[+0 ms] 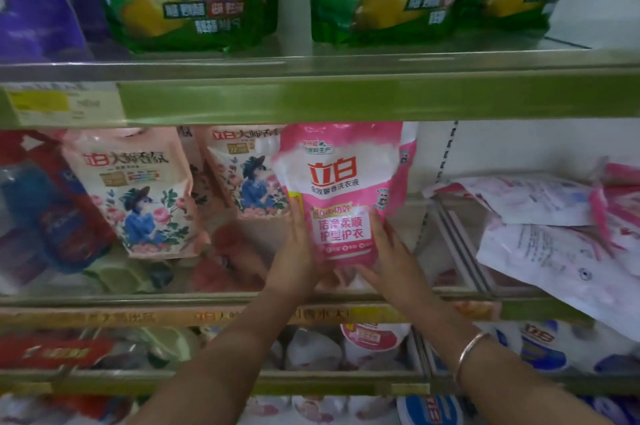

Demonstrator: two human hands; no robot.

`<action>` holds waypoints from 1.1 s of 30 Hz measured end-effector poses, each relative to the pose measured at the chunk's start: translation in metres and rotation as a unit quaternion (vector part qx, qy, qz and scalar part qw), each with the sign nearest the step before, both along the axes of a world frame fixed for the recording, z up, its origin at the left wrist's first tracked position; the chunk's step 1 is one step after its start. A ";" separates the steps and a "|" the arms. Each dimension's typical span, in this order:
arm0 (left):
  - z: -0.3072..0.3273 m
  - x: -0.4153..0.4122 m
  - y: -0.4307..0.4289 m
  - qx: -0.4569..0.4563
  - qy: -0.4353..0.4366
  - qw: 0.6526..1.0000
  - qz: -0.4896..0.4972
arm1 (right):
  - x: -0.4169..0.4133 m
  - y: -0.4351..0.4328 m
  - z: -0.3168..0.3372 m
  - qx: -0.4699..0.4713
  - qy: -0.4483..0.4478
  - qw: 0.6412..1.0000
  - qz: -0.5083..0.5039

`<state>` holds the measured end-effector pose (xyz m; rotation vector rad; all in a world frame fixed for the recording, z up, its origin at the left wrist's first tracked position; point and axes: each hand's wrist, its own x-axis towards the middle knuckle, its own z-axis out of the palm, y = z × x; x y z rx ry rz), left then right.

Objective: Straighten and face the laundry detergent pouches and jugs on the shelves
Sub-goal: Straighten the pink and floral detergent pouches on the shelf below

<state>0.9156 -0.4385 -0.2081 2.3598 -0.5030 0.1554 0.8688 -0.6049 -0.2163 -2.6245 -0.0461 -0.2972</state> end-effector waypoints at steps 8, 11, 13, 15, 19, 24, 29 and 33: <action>0.014 0.027 -0.061 0.190 -0.022 0.979 0.065 | 0.026 -0.043 0.006 -0.053 0.023 0.997 -0.055; 0.018 0.037 -0.062 0.242 -0.116 0.957 0.108 | 0.034 -0.043 0.003 -0.072 0.027 0.995 -0.070; 0.019 0.040 -0.062 0.279 -0.071 0.952 0.105 | 0.036 -0.042 0.002 -0.069 0.029 0.994 -0.084; 0.020 0.043 -0.063 0.301 -0.036 0.948 0.100 | 0.040 -0.043 -0.001 -0.061 0.027 0.994 -0.087; 0.024 0.040 -0.067 0.298 -0.023 0.948 0.105 | 0.042 -0.045 -0.001 -0.042 0.027 0.995 -0.081; 0.025 0.026 -0.062 0.273 -0.024 0.955 0.115 | 0.033 -0.051 -0.002 -0.041 0.032 0.997 -0.053; 0.035 -0.005 -0.076 0.257 -0.166 0.948 0.083 | 0.002 -0.059 0.027 -0.072 0.028 0.994 -0.074; 0.034 -0.052 -0.106 0.268 -0.189 0.941 -0.090 | -0.029 -0.082 0.035 -0.132 -0.065 0.984 -0.100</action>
